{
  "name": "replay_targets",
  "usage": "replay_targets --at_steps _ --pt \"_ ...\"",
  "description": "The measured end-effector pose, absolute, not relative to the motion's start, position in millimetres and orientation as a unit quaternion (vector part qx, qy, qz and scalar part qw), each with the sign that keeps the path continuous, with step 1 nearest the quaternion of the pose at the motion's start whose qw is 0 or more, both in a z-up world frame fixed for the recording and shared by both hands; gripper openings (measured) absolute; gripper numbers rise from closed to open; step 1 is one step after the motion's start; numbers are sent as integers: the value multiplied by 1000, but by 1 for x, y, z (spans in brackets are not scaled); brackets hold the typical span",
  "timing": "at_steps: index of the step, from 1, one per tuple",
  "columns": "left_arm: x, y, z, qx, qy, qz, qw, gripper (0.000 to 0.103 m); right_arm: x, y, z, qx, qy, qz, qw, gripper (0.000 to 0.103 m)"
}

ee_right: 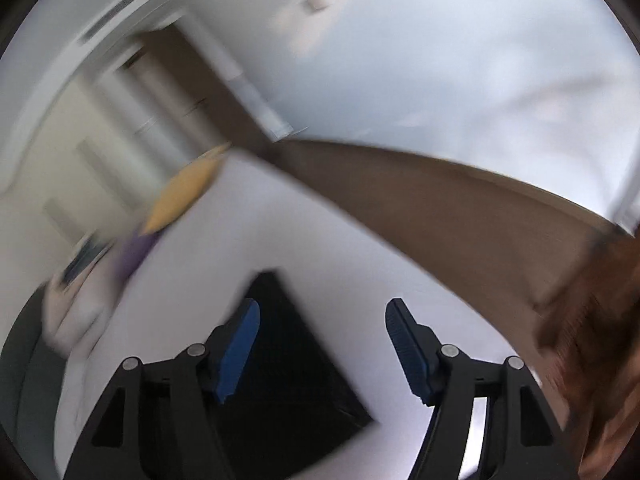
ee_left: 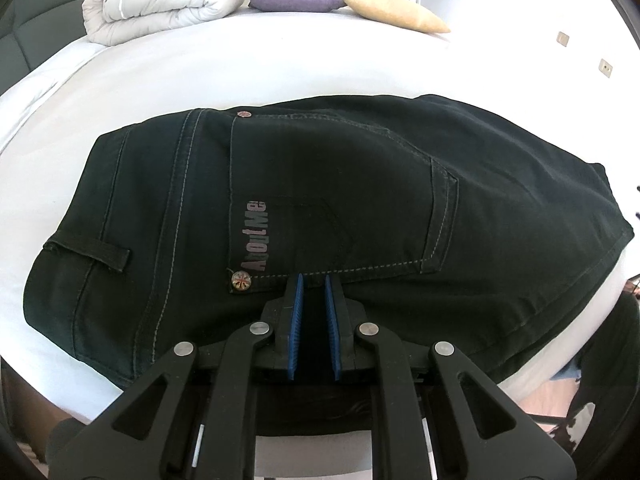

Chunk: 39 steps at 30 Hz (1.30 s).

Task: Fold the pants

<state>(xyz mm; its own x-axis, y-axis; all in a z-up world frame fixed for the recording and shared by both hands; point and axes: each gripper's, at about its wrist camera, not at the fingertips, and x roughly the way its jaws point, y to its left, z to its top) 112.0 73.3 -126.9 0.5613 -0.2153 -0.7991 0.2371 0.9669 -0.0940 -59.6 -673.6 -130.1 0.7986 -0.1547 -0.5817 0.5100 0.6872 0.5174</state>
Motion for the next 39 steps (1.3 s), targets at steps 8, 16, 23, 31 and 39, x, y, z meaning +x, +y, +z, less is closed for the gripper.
replay_targets --at_steps 8,16,23,31,39 --pt "109 69 -125 19 451 -125 884 11 28 -697 -131 296 344 -48 890 42" --pt "112 60 -124 25 453 -121 883 11 51 -701 -156 252 398 -57 880 42" --pt "113 55 -125 29 452 -119 883 11 63 -674 -149 177 403 -55 896 35" --pt "113 54 -125 28 452 -119 884 11 71 -634 -141 48 417 -70 905 16" --pt "113 54 -125 27 451 -120 884 11 73 -613 -144 -17 418 -120 900 5"
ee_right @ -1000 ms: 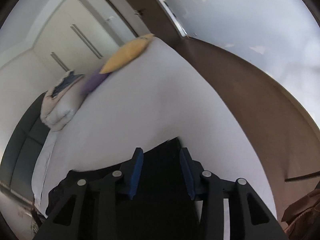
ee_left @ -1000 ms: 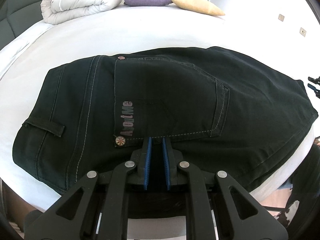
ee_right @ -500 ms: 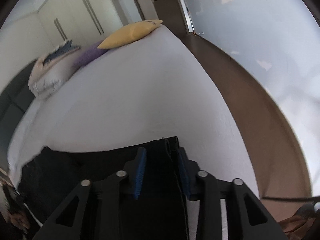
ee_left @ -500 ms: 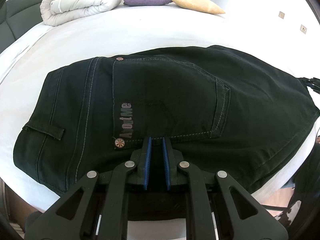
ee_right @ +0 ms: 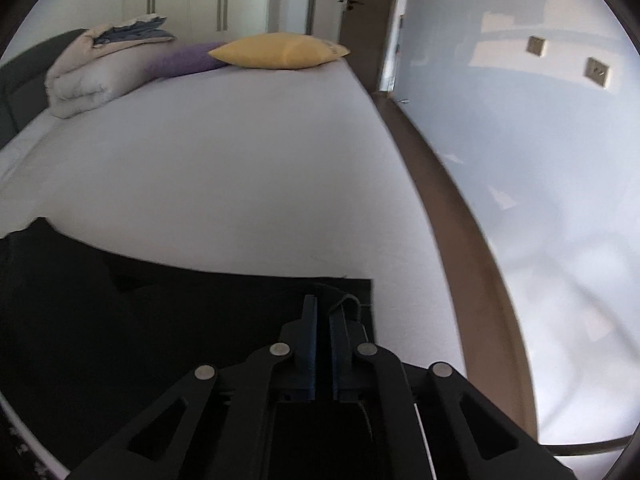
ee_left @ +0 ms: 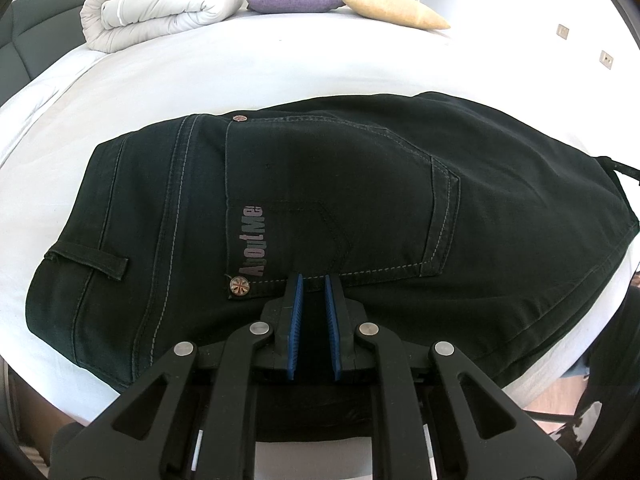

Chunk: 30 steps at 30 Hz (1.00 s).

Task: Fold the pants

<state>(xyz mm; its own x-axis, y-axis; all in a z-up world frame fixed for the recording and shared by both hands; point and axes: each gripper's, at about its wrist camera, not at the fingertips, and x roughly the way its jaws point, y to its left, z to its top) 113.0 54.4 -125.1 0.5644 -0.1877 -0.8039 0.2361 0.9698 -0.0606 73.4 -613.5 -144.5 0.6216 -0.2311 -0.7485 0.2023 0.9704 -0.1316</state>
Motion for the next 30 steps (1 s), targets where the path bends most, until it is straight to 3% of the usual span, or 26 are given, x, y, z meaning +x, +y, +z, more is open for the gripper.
replay_targets --at_steps 14,16,18,24,30 --pt "104 67 -128 9 437 -122 891 11 81 -666 -167 67 422 -269 863 2" --pt "103 70 -128 6 434 -124 892 11 66 -687 -160 115 417 -304 848 15" --pt "102 73 -129 4 432 -124 893 11 46 -689 -143 133 394 -321 851 15" --pt "99 77 -131 -1 429 -124 895 11 23 -590 -117 178 382 -133 897 15" --pt "98 80 -129 -1 430 -128 894 11 58 -450 -155 231 442 89 862 15"
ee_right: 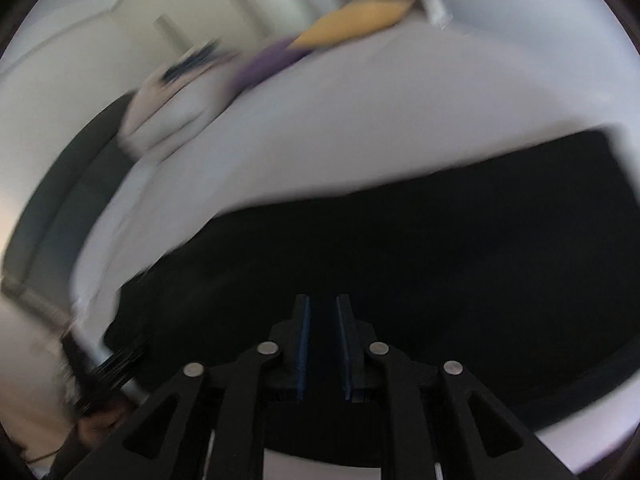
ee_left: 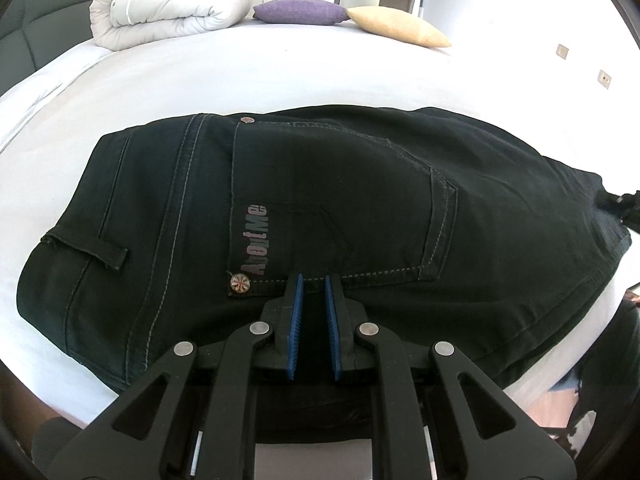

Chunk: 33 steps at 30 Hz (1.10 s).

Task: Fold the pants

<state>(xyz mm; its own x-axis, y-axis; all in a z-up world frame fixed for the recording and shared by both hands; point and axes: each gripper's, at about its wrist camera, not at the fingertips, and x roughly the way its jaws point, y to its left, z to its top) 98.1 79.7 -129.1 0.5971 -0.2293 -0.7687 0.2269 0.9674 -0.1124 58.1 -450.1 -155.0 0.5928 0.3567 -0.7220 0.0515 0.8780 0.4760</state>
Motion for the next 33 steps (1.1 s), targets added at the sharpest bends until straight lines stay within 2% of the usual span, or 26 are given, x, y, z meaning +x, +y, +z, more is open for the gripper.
replay_targets --at_steps 3,4,5,11,15,17,18,19,23,26,33 --pt "97 81 -128 6 434 -133 891 11 73 -425 -187 249 477 108 836 15" --pt "97 82 -128 8 435 -135 890 11 67 -427 -193 255 474 105 836 5" --pt "97 83 -127 11 437 -137 889 11 66 -434 -197 259 470 101 838 0" --pt "93 87 -124 15 441 -141 886 11 29 -540 -197 326 419 -44 846 0" --pt "87 89 -123 18 441 -139 886 11 -2 -572 -177 300 399 -168 850 0" --pt "84 88 -122 20 442 -137 886 11 -16 -564 -169 317 396 -149 849 17" --pt "83 88 -122 21 443 -135 886 11 -23 -552 -166 333 394 -115 849 31" --pt "83 88 -121 22 443 -134 886 11 -26 -539 -164 344 396 -79 848 39" --pt "84 83 -120 30 442 -128 887 11 -29 -476 -179 425 415 90 800 40" --pt "85 81 -120 32 443 -127 887 11 -20 -439 -193 460 434 154 759 40" --pt "80 83 -119 22 441 -130 888 11 -9 -434 -211 520 453 165 705 40"
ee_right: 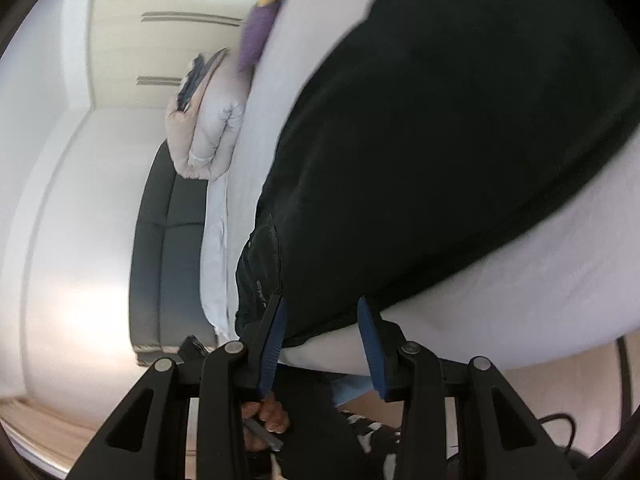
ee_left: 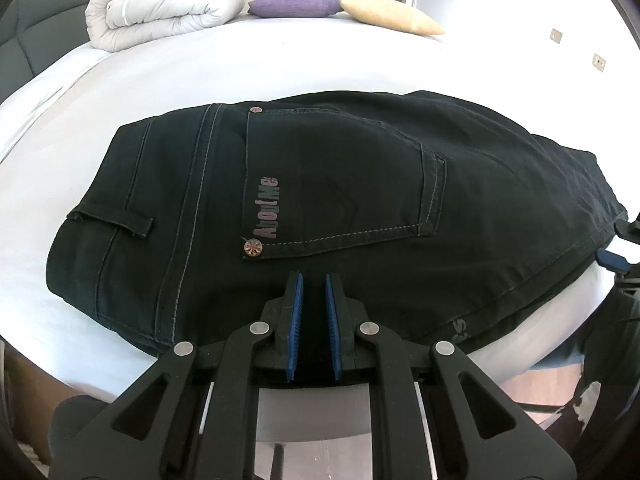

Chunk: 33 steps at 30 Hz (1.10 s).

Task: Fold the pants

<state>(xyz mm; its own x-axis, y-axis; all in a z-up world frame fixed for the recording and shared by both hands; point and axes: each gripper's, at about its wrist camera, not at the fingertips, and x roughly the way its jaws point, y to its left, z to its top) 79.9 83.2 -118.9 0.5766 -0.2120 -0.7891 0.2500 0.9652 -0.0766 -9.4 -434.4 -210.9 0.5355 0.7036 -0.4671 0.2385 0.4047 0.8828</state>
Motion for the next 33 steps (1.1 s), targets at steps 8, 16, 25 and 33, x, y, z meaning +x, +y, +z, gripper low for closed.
replay_targets --at_steps 8,16,25,33 --pt "79 85 -119 21 441 -131 888 11 7 -419 -233 543 469 162 677 43" --pt "77 92 -120 20 440 -132 888 11 22 -421 -241 548 457 165 681 40" --pt "78 95 -119 19 443 -135 886 11 8 -423 -249 514 474 142 701 1" --pt "80 100 -112 8 445 -135 885 12 -3 -420 -250 507 466 133 712 1"
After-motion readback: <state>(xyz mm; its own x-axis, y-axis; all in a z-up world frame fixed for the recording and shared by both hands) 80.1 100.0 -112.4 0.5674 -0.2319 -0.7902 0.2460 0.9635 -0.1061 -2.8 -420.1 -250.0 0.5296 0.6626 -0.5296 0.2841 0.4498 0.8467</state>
